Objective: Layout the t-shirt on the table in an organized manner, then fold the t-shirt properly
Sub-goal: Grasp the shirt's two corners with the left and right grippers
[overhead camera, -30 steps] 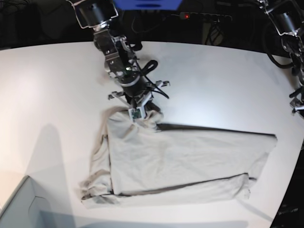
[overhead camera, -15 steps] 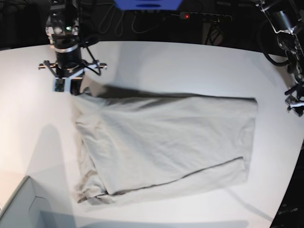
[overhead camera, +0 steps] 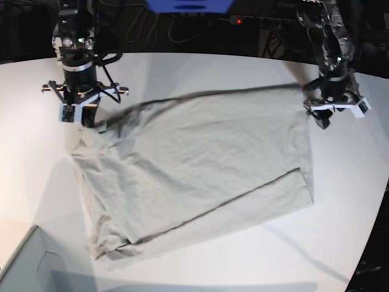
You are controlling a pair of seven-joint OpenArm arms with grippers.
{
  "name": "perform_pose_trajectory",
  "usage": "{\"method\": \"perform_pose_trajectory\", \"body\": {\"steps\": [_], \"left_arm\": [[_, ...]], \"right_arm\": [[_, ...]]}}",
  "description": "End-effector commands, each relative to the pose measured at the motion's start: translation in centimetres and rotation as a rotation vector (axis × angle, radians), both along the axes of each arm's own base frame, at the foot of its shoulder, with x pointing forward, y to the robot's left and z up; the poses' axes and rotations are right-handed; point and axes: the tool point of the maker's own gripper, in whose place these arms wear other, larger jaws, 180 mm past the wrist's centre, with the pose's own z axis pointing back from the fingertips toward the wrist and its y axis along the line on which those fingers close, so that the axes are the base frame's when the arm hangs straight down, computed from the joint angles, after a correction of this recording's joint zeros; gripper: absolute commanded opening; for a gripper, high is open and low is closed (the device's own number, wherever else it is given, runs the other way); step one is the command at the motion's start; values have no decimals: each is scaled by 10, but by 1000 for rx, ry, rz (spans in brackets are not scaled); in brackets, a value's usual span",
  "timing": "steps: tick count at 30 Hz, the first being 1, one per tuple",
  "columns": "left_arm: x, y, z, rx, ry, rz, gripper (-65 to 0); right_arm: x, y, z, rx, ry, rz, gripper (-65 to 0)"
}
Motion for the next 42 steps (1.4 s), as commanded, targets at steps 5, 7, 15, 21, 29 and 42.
{"method": "perform_pose_trajectory", "body": {"steps": [5,7,15,21,29,42], "left_arm": [[-22,-48,0,-35,4,-68,-246],[-30,-60,-8,-56,30,-85,-246],[-34,-73,-33,-100,82,-96,-306],[-20,-73,-29,-102,56,-98,-650],[-6,-64,29,-80,-99,-84,-650],[81,-66,24,-148,-170,-89,-645]], "right_arm": [[8,11,13,5,-54,34,-650],[9,15,12,10,-54,44,-650],[9,24,12,21,-53,63,-650],[9,23,12,18,-52,64,-650],[11,19,13,-3,-55,75,-650],[29,16,-3,2,-38,67,-650]]}}
